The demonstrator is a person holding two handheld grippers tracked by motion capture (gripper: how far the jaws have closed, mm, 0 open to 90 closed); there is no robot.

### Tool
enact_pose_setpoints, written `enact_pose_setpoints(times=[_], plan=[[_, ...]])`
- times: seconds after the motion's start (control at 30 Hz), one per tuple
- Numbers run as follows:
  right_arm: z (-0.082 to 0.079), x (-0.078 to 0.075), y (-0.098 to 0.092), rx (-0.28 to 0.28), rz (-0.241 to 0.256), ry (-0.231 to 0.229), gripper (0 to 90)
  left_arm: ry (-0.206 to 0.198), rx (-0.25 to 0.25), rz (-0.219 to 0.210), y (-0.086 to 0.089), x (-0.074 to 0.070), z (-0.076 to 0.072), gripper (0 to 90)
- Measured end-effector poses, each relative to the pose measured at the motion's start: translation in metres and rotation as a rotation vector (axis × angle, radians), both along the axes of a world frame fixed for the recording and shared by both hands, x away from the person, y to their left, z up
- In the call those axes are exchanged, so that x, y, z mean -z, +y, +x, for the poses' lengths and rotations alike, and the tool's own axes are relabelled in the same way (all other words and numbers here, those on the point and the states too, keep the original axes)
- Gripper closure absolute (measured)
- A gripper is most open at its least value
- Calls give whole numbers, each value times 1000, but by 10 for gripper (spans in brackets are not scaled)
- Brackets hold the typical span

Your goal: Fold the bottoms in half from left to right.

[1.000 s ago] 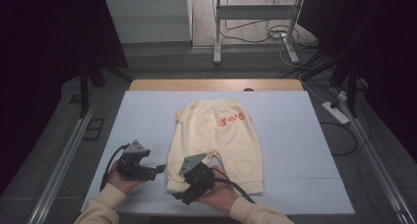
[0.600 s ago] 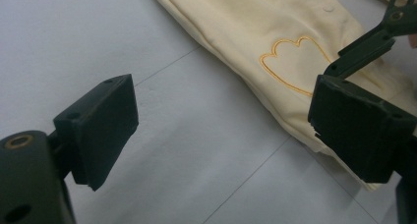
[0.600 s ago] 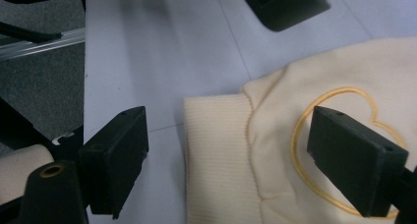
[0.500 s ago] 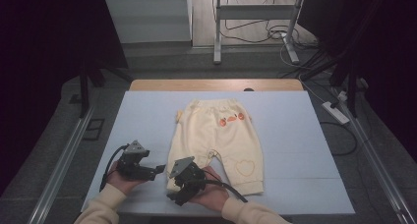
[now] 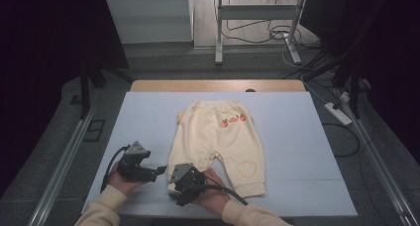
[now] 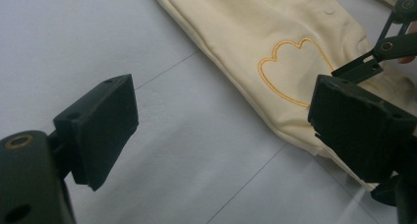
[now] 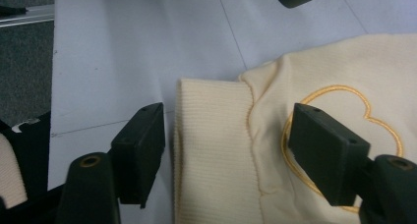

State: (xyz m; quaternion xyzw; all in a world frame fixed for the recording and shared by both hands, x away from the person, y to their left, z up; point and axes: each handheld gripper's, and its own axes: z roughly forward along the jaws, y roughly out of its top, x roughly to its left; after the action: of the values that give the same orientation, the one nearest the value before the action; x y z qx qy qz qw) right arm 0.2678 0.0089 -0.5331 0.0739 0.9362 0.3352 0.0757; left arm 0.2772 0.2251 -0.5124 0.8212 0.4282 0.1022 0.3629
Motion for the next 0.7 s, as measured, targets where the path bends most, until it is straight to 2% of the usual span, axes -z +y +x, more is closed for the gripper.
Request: enact_pose_setpoints(times=[0.1, 0.23, 0.27, 0.33, 0.43, 0.7], plan=[[2, -1, -1, 7, 1, -8, 440, -1, 0, -2, 0, 0, 0, 115], [6, -4, -6, 25, -15, -31, 661, -3, 2, -1, 1, -1, 0, 115], [8, -6, -8, 25, 9, 3, 728, -3, 1, -3, 1, -1, 0, 115], [8, -6, -8, 30, 6, 6, 733, -5, -3, 0, 1, -1, 1, 115], [6, -8, -9, 23, -9, -16, 752, -14, -6, 5, 0, -2, 3, 117], [8, -13, -13, 17, 12, 18, 779, -22, -12, -9, -2, -8, 15, 130]])
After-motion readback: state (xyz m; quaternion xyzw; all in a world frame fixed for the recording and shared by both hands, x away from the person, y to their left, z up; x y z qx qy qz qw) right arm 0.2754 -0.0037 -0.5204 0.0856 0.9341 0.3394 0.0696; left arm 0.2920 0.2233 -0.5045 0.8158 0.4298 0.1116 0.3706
